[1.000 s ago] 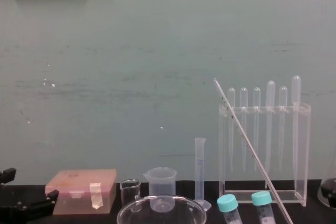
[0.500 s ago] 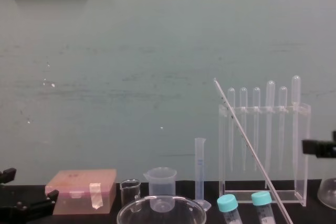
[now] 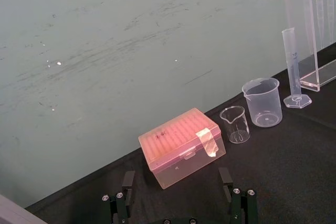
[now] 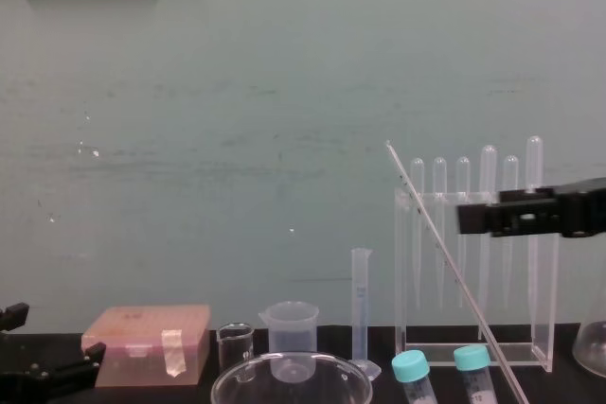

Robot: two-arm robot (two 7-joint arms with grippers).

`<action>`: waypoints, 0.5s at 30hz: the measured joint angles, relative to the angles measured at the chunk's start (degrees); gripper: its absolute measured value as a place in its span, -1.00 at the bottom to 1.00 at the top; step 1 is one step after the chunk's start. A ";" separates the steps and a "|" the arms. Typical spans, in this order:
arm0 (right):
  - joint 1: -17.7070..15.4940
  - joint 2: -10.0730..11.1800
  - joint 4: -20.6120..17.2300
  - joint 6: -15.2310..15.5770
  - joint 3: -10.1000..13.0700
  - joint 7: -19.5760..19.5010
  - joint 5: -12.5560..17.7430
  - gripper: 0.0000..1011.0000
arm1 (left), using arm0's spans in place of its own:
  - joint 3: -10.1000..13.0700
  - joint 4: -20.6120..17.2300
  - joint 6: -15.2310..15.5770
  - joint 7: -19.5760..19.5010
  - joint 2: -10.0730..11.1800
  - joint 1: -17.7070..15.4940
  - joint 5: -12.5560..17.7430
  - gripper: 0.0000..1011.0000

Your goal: Hold the thermometer with one hand and immerse one end into the beaker, then reinsert it into the test tube rack.

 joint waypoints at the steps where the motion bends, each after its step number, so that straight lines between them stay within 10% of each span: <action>1: 0.62 -0.31 0.42 0.23 -0.54 0.20 0.00 0.98 | 0.00 0.00 0.00 0.00 0.00 0.00 0.00 0.99; 15: 7.55 -5.08 5.54 2.09 -6.99 -0.69 -1.88 0.98 | 0.00 0.00 0.00 0.00 0.00 0.00 0.00 0.99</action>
